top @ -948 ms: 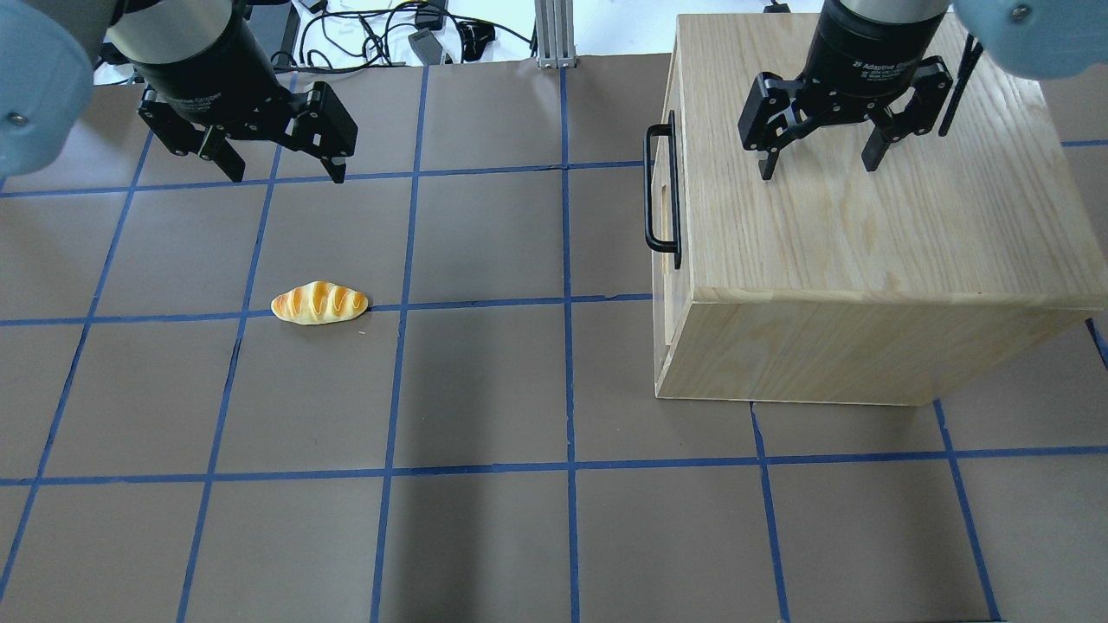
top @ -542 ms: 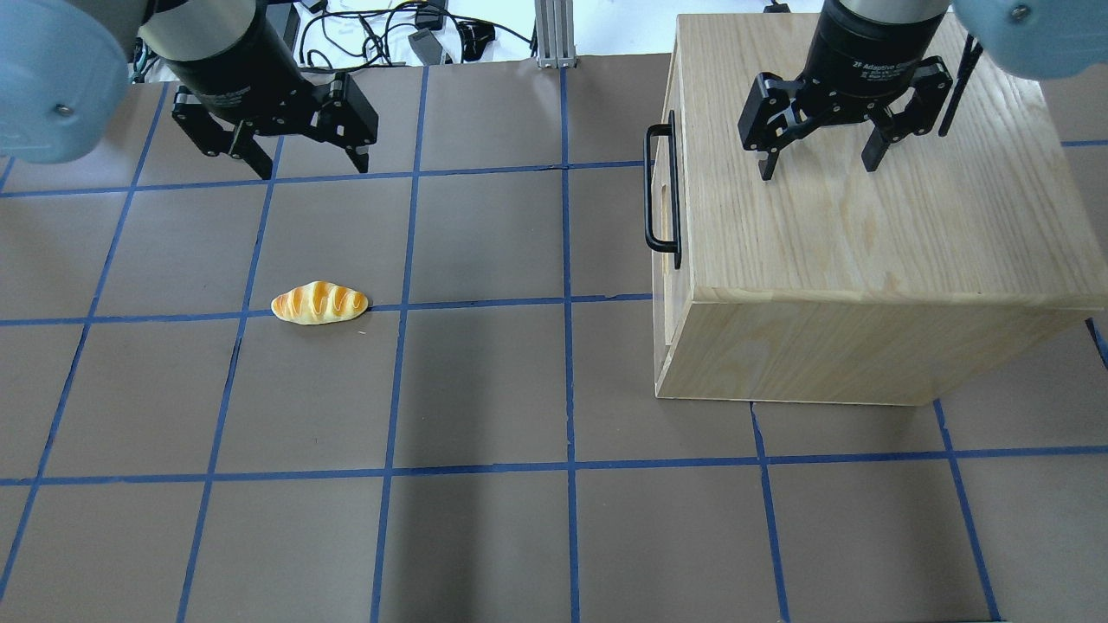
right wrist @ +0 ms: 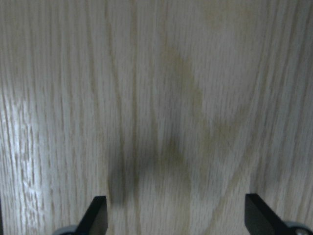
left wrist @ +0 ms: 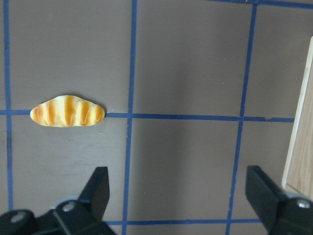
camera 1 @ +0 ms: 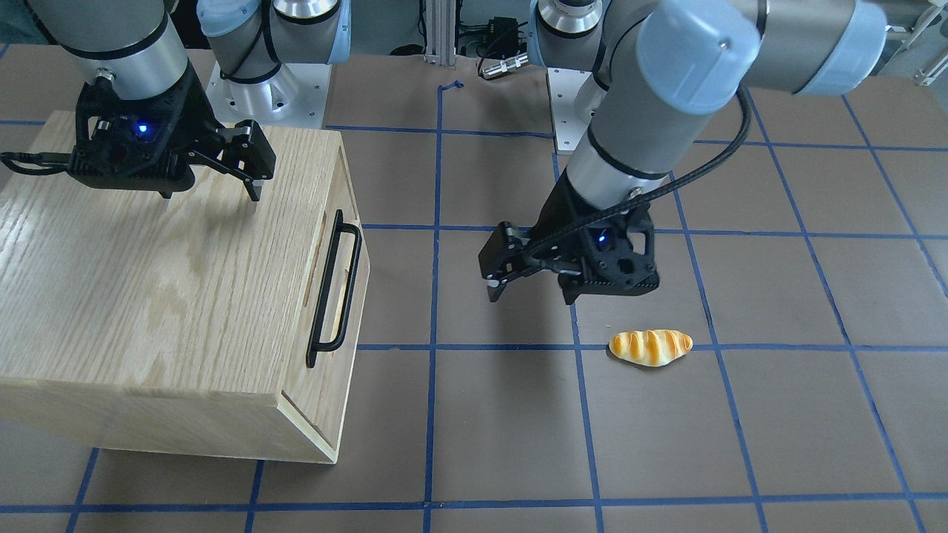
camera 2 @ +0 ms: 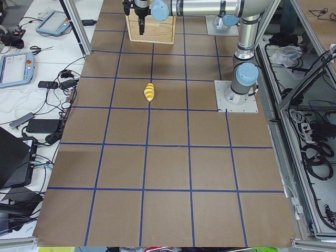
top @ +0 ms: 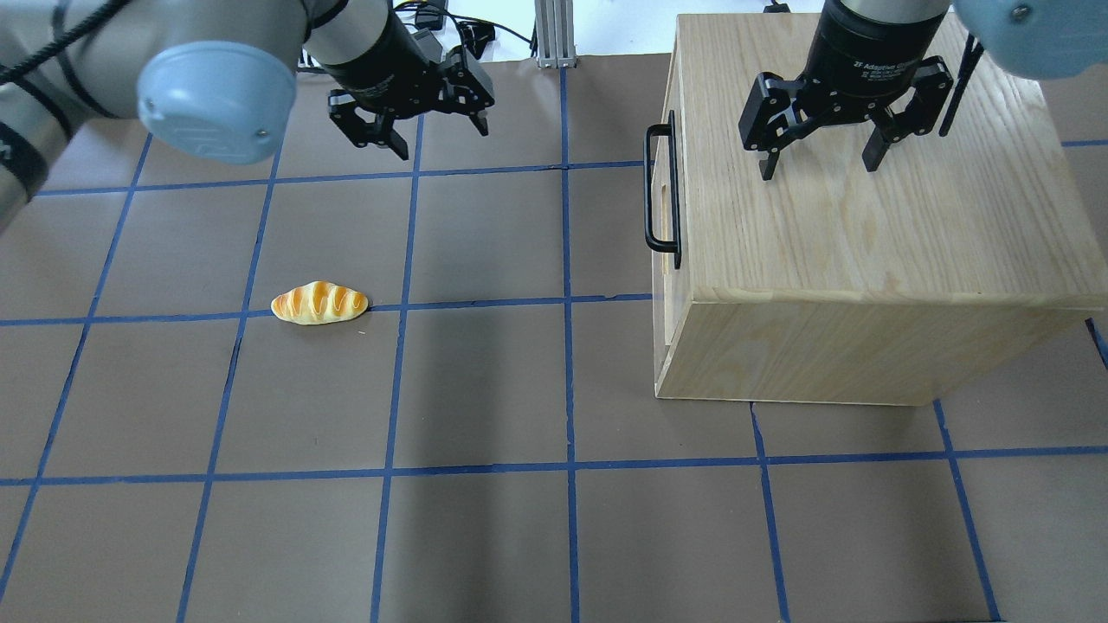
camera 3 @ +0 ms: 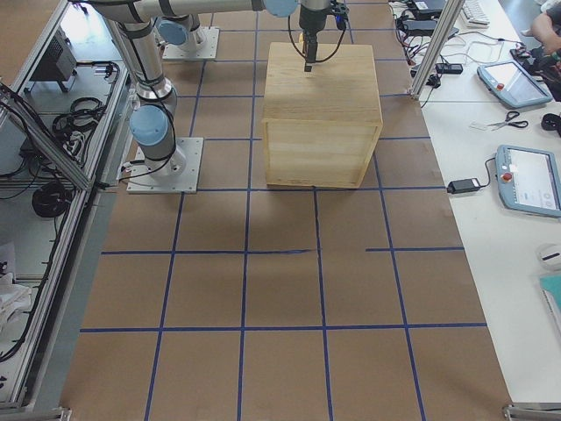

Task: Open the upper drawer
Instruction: 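Move the left gripper across toward the black drawer handle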

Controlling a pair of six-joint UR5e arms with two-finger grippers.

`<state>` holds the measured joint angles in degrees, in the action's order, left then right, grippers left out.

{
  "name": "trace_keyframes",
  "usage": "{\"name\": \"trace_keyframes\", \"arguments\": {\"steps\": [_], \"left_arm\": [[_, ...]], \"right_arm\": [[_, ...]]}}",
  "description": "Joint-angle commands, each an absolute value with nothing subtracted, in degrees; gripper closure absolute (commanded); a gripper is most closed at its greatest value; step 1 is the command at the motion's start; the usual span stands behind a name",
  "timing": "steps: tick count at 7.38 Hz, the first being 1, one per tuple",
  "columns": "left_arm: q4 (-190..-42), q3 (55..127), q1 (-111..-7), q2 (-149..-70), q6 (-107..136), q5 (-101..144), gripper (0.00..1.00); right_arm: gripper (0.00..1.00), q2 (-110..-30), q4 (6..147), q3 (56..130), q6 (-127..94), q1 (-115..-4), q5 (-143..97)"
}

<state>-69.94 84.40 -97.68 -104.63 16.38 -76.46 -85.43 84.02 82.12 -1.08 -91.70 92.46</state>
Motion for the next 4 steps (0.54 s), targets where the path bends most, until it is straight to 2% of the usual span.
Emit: {"name": "trace_keyframes", "arguments": {"steps": [1,4], "left_arm": [[-62.34,83.59,-101.41,-109.58,23.53,-72.96,0.01],[-62.23,80.69,-105.10,-112.14,27.33,-69.17,0.00]], "right_arm": [[0.00,-85.43,84.02,82.09,-1.14,-91.76,92.46],[0.00,-85.43,84.02,82.18,-1.14,-91.76,92.46]]}}
